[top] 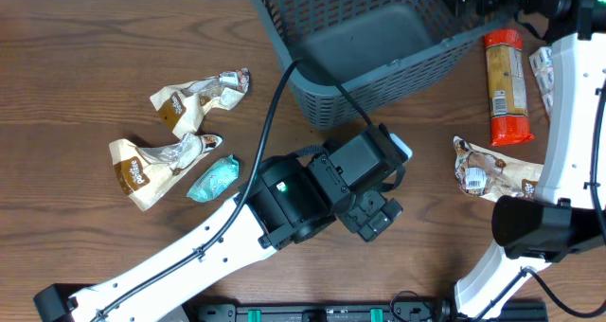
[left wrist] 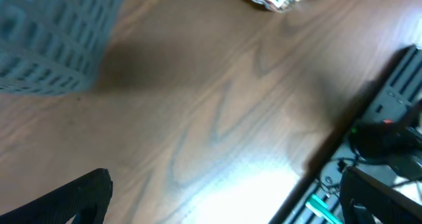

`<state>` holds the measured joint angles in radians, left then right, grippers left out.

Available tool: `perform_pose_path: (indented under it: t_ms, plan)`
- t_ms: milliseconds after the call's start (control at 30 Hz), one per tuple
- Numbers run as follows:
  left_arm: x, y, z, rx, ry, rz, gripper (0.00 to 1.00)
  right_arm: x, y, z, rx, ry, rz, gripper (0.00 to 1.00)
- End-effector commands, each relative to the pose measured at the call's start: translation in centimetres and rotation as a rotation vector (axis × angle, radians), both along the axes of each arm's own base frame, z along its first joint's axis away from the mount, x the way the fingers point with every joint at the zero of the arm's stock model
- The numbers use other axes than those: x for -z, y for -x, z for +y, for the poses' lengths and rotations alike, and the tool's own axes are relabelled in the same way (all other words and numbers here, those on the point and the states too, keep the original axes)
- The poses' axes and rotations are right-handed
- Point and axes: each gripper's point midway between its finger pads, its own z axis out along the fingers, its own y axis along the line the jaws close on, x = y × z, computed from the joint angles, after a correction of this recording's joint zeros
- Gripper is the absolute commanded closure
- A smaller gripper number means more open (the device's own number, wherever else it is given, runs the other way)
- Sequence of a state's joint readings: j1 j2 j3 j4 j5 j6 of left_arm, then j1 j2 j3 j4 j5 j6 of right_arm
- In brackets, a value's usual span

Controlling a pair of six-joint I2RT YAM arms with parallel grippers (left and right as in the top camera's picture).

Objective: Pack container

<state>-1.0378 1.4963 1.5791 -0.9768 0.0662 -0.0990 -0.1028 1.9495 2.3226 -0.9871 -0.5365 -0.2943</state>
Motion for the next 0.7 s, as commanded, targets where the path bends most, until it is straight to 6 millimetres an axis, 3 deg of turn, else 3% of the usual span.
perform_pose_path:
  t_ms: [0, 133, 200, 300, 333, 433, 467, 500, 567, 600, 667]
  plan:
    - [-0.2, 1.6, -0.8, 0.067, 0.034, 0.069, 0.01, -1.4, -0.6, 1.1, -0.042, -0.089, -0.037, 0.01]
    - [0.1, 2.2, -1.0, 0.085, 0.042, 0.100, 0.00, -3.0, -1.2, 1.4, -0.046, -0.123, -0.093, 0.01]
    - [0.3, 2.1, -1.1, 0.085, 0.043, 0.098, 0.08, -3.4, -1.4, 1.4, -0.038, -0.143, -0.102, 0.01]
    - [0.4, 2.0, -1.2, 0.084, 0.044, 0.095, 0.11, -3.7, -1.9, 1.3, -0.008, -0.199, -0.090, 0.01]
    - [0.4, 1.9, -1.3, 0.084, 0.044, 0.095, 0.15, -3.9, -2.0, 1.3, -0.006, -0.216, -0.089, 0.01]
    - [0.5, 1.8, -1.3, 0.081, 0.042, 0.092, 0.46, -4.5, -2.1, 1.7, -0.047, -0.241, -0.112, 0.01]
    - [0.5, 1.7, -1.4, 0.080, 0.043, 0.087, 0.49, -4.7, -2.1, 1.8, -0.052, -0.242, -0.123, 0.09]
    - [0.4, 1.7, -1.5, 0.080, 0.048, 0.084, 0.52, -4.8, -2.3, 1.7, -0.049, -0.245, -0.130, 0.26]
    - [0.0, 1.4, -1.9, 0.080, 0.071, 0.068, 0.74, -5.0, -2.8, 1.6, -0.037, -0.258, -0.140, 0.62]
    - [-0.3, 1.0, -2.2, 0.071, 0.087, 0.052, 0.89, -5.1, -3.1, 1.4, -0.019, -0.279, -0.139, 0.77]
    - [-0.9, -0.5, -2.4, -0.022, 0.112, 0.015, 0.94, -5.2, -4.1, 0.8, 0.041, -0.333, -0.130, 0.98]
